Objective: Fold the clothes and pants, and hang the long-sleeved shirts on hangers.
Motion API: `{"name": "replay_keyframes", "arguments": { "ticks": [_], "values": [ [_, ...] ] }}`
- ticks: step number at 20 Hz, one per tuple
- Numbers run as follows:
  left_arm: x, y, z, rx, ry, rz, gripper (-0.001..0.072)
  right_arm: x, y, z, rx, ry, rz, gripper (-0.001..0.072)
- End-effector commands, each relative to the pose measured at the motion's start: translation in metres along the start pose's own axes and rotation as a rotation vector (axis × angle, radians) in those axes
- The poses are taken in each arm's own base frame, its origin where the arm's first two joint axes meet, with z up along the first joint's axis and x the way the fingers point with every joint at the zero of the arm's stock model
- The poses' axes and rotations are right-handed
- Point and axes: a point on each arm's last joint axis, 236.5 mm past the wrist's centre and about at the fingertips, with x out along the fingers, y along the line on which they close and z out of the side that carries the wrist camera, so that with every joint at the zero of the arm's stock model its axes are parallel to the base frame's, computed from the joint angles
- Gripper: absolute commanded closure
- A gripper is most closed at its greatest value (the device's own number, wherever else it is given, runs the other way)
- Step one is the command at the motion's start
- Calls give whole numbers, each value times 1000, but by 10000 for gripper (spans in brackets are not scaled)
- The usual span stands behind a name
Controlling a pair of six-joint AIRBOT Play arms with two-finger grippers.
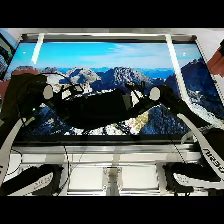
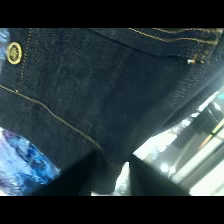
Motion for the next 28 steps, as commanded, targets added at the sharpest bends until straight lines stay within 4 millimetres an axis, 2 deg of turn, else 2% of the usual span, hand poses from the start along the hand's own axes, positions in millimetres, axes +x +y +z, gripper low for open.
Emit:
{"name": "replay_keyframes", "arguments": {
  "ticks": [1,2,3,4,5,6,7,8,9,10,12,13,15,17,23,26,28],
  "values": [
    [0,-9,-3,7,14,-32,427,-5,12,-6,3,35,46,507],
    [-1,-10,-4,8,21,-38,426,-8,14,-5,-2,37,49,495],
    [-1,-13,-7,8,32,-49,400,-14,16,-2,-10,37,51,372],
    [-2,-16,-10,9,45,-60,338,-20,17,3,-22,31,47,316],
    [-4,-16,-14,9,55,-61,334,-28,14,10,-38,17,27,304],
    [-8,-15,-17,10,62,-48,283,-38,6,19,-51,-7,-6,289],
    [-13,-12,-19,5,54,-30,249,-49,0,29,-46,-37,-17,222],
    [-19,-7,-20,-25,36,-10,249,-58,-5,35,-39,-62,0,192],
    [-25,-2,-24,-84,21,9,249,-62,-9,38,-23,-72,35,188],
    [-30,4,-30,-171,12,25,249,-62,-17,39,19,-81,72,154],
    [-36,12,-44,-363,-6,29,248,-47,-42,44,128,-90,126,89],
    [-37,14,-47,-450,-28,8,248,-35,-52,50,190,-106,173,22],
    [-38,9,-48,-550,-69,-66,248,-14,-58,63,299,-138,304,13],
    [-40,5,-46,-606,-104,-124,248,8,-60,71,371,-140,413,8],
    [-41,6,-47,-632,-119,-138,248,59,-66,82,378,-56,414,8],
    [-41,6,-47,-632,-118,-138,248,76,-64,86,364,-11,379,10],
    [-41,6,-47,-632,-119,-138,248,82,-54,89,339,2,379,17]
  ]
}}
